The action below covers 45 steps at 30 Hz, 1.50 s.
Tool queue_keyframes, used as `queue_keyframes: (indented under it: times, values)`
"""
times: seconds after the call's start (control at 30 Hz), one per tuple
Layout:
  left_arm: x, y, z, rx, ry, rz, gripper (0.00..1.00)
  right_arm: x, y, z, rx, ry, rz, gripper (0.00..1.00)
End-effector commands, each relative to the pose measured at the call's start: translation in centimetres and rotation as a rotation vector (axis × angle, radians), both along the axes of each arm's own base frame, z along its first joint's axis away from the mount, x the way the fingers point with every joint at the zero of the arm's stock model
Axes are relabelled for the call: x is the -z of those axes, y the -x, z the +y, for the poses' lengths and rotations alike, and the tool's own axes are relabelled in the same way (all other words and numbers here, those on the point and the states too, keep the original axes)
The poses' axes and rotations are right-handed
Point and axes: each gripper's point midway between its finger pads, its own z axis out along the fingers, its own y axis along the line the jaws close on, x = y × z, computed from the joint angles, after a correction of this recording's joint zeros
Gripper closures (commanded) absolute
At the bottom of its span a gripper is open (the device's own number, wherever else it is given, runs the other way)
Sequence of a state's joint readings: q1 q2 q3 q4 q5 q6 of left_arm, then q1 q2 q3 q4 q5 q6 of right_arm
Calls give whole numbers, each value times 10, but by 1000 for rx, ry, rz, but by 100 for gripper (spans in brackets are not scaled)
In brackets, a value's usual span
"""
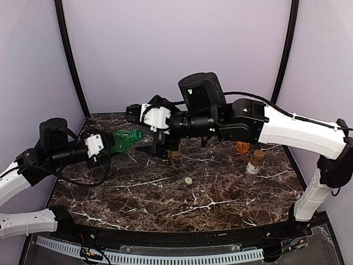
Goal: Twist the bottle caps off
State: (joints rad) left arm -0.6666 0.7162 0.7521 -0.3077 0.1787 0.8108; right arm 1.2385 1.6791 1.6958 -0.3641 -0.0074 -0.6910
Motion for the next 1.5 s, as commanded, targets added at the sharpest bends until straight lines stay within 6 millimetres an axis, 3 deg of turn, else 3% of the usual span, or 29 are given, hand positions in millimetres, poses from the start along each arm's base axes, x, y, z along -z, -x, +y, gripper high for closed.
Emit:
queue_keyframes:
  times: [0.0, 0.07, 0.2, 0.33, 0.53, 0.7, 0.9, 1.07, 1.13, 1.23, 1.37, 1.47]
  values:
    - [-33, -42, 23, -232, 15, -241, 99, -73, -30, -13, 186, -368, 419, 1]
    - [-43, -52, 30, -290, 4, -326, 99, -74, -44, -14, 239, -451, 668, 3]
    - [-54, -61, 37, -344, -21, -432, 99, -52, -64, -5, 313, -495, 1040, 4]
    - [-55, -63, 39, -355, -56, -483, 99, -44, -65, 14, 293, -470, 1136, 5]
    - [-53, -64, 39, -357, -83, -503, 99, -40, -65, 28, 265, -454, 1164, 26]
    - [-51, -65, 38, -353, -93, -505, 99, -36, -65, 29, 263, -446, 1167, 47]
    - [-49, -64, 35, -339, -98, -503, 99, -34, -64, 31, 257, -440, 1172, 60]
    - [-51, -64, 36, -344, -92, -504, 99, -31, -63, 32, 250, -428, 1177, 83]
    - [-51, -64, 35, -342, -90, -500, 99, -30, -63, 32, 253, -421, 1169, 100]
    - [-50, -63, 35, -336, -86, -482, 99, -32, -58, 30, 221, -392, 1123, 100]
    - [-34, -49, 24, -241, -83, -355, 99, -44, -26, 28, 21, -310, 892, 100]
    - [-18, -31, 11, -126, -67, -231, 99, -46, 25, 19, -217, -227, 602, 100]
